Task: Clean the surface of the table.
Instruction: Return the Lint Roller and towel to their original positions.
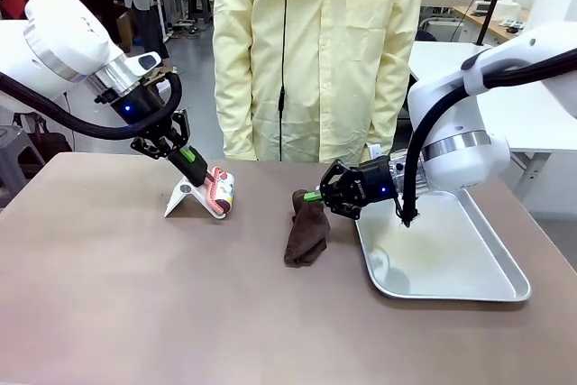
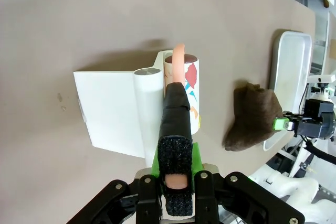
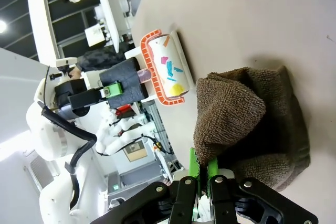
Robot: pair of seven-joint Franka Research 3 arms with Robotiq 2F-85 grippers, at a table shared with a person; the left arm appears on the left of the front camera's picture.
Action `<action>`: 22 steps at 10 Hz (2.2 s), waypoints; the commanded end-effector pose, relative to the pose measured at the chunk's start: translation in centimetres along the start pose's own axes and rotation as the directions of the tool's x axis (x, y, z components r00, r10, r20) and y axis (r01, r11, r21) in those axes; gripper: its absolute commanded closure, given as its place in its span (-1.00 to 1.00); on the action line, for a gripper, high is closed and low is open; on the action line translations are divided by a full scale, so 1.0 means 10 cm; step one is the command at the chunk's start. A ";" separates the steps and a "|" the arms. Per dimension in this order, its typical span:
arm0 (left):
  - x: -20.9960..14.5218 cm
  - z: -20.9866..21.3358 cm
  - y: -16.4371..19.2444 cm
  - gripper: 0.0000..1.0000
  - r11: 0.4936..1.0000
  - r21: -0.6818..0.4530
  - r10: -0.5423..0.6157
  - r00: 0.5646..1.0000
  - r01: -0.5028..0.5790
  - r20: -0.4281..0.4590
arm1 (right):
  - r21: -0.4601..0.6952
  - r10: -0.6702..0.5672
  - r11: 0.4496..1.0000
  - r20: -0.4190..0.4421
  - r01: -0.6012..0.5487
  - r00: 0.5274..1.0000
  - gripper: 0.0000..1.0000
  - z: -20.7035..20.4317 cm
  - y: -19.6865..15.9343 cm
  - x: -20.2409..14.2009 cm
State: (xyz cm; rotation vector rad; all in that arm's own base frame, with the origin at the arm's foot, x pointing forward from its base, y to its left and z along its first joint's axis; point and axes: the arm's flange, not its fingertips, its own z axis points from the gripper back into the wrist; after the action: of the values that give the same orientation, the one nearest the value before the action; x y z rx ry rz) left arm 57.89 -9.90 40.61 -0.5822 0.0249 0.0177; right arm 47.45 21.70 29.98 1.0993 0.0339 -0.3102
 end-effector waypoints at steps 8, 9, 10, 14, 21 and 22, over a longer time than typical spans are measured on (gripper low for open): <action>0.00 0.02 0.08 -1.00 0.996 0.079 0.036 0.999 -0.038 0.028 | -0.014 -0.046 0.999 -0.040 0.046 0.998 -1.00 0.02 -0.02 0.06; 0.00 0.05 0.09 -1.00 0.996 0.072 0.042 0.998 -0.044 0.037 | -0.015 -0.048 0.999 -0.039 0.048 0.998 -0.79 0.02 -0.03 0.06; -0.01 0.08 0.10 -1.00 0.997 0.060 0.042 0.998 -0.044 0.041 | -0.017 -0.050 0.999 -0.040 0.050 0.998 -0.99 0.02 -0.03 0.07; -0.15 0.33 0.13 -1.00 1.000 -0.013 0.013 0.999 -0.012 0.039 | -0.017 -0.055 0.998 -0.036 0.054 0.998 -1.00 0.04 -0.02 0.07; -0.98 0.98 0.60 -1.00 0.967 -0.239 -0.091 0.996 0.088 0.000 | -0.551 0.043 0.834 0.076 0.006 0.996 -1.00 0.25 0.90 -0.30; -1.13 1.04 0.72 -1.00 0.961 -0.260 -0.098 0.995 0.099 0.018 | -0.586 0.042 0.810 0.082 0.014 0.996 -1.00 0.32 1.08 -0.40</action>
State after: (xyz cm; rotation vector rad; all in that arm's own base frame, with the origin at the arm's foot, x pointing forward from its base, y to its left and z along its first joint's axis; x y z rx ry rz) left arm 48.43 1.17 46.18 -0.8034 0.0245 -0.0594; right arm 45.89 23.92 38.07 0.5988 -0.0334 -0.2892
